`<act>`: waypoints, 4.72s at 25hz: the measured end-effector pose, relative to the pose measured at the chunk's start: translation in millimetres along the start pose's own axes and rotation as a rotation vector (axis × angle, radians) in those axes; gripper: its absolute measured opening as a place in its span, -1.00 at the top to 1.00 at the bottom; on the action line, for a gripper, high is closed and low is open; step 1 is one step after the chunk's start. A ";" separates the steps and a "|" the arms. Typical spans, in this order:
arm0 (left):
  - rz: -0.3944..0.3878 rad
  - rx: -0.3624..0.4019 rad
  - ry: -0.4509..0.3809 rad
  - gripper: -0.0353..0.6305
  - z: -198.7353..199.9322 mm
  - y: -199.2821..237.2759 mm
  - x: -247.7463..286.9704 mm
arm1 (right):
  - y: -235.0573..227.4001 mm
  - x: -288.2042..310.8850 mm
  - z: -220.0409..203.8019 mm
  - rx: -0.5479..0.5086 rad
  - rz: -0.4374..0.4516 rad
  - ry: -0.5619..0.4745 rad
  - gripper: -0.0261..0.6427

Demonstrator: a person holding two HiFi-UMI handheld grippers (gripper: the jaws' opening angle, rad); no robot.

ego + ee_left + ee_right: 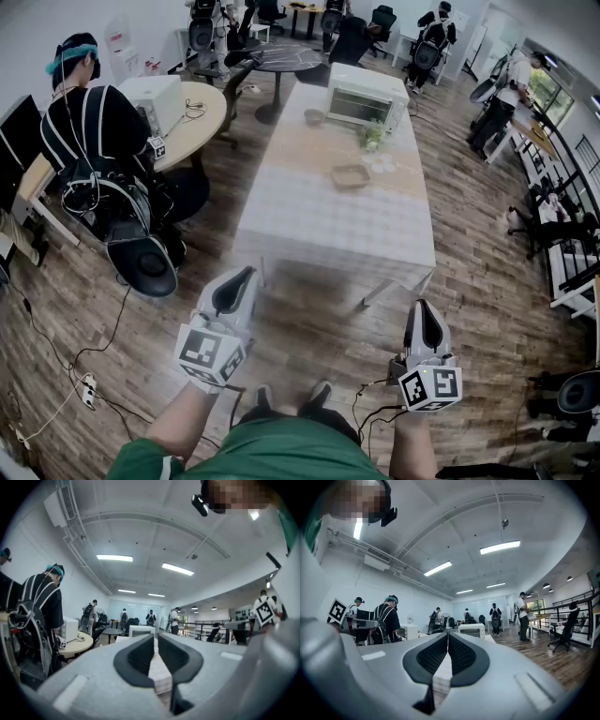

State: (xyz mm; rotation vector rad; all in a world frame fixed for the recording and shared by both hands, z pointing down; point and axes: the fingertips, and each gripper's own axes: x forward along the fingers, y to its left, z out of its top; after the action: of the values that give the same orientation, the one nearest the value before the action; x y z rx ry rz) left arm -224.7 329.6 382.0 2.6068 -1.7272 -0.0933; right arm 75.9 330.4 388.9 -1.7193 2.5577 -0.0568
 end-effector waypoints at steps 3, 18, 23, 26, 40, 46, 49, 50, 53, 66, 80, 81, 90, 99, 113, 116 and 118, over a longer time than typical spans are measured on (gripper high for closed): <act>-0.001 0.017 -0.005 0.83 10.2 -4.0 -17.1 | 18.9 -9.5 5.5 -0.009 0.010 0.003 0.91; 0.032 0.014 -0.017 0.83 25.7 -58.8 6.1 | -28.1 -34.8 20.1 0.058 0.037 -0.051 0.91; 0.052 0.039 -0.027 0.82 28.7 -95.8 30.9 | -75.1 -37.6 19.4 0.082 0.044 -0.069 0.91; 0.064 0.055 -0.018 0.82 27.3 -115.5 42.0 | -98.4 -37.8 20.8 0.097 0.065 -0.087 0.90; 0.110 0.038 0.012 0.24 4.7 -95.7 114.9 | -143.3 20.2 -0.3 0.074 0.043 -0.021 0.38; 0.055 0.002 0.030 0.23 -11.0 -46.4 182.4 | -142.3 86.5 -9.2 0.059 0.016 0.015 0.33; 0.031 -0.016 0.039 0.23 -17.7 -11.2 215.0 | -126.3 127.9 -15.9 0.067 0.018 0.047 0.33; 0.023 -0.026 0.044 0.23 -20.2 0.7 224.7 | -121.4 140.6 -17.3 0.066 0.022 0.052 0.33; -0.008 -0.059 0.058 0.23 -28.1 29.4 252.7 | -114.0 173.7 -21.9 0.079 0.027 0.075 0.33; -0.075 -0.106 0.107 0.25 -55.4 123.2 337.8 | -111.2 282.2 -33.4 0.083 -0.058 0.116 0.33; -0.024 -0.032 0.230 0.26 -90.0 112.3 478.6 | -221.2 403.6 -54.1 0.198 0.033 0.098 0.33; -0.016 -0.025 0.233 0.27 -89.2 110.5 489.5 | -229.4 413.2 -54.3 0.203 0.049 0.098 0.33; 0.057 -0.001 0.276 0.33 -113.7 99.3 575.8 | -315.1 469.9 -68.7 0.244 0.098 0.144 0.33; 0.112 -0.061 0.379 0.35 -171.8 115.3 629.0 | -365.0 500.0 -92.7 0.295 0.097 0.188 0.33; -0.004 -0.634 0.691 0.35 -324.4 158.5 676.8 | -377.1 512.8 -121.3 0.344 -0.068 0.261 0.33; -0.016 -0.724 0.721 0.35 -341.4 164.7 685.6 | -374.4 513.4 -121.6 0.361 -0.095 0.255 0.33; -0.025 -0.804 0.736 0.35 -352.6 167.4 687.7 | -370.7 511.4 -122.8 0.371 -0.108 0.248 0.33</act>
State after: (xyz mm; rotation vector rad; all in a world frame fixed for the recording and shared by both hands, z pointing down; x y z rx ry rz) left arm -91.4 -376.5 712.2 1.7450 -1.0770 0.1326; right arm 217.2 -283.5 520.3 -1.7888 2.4007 -0.7431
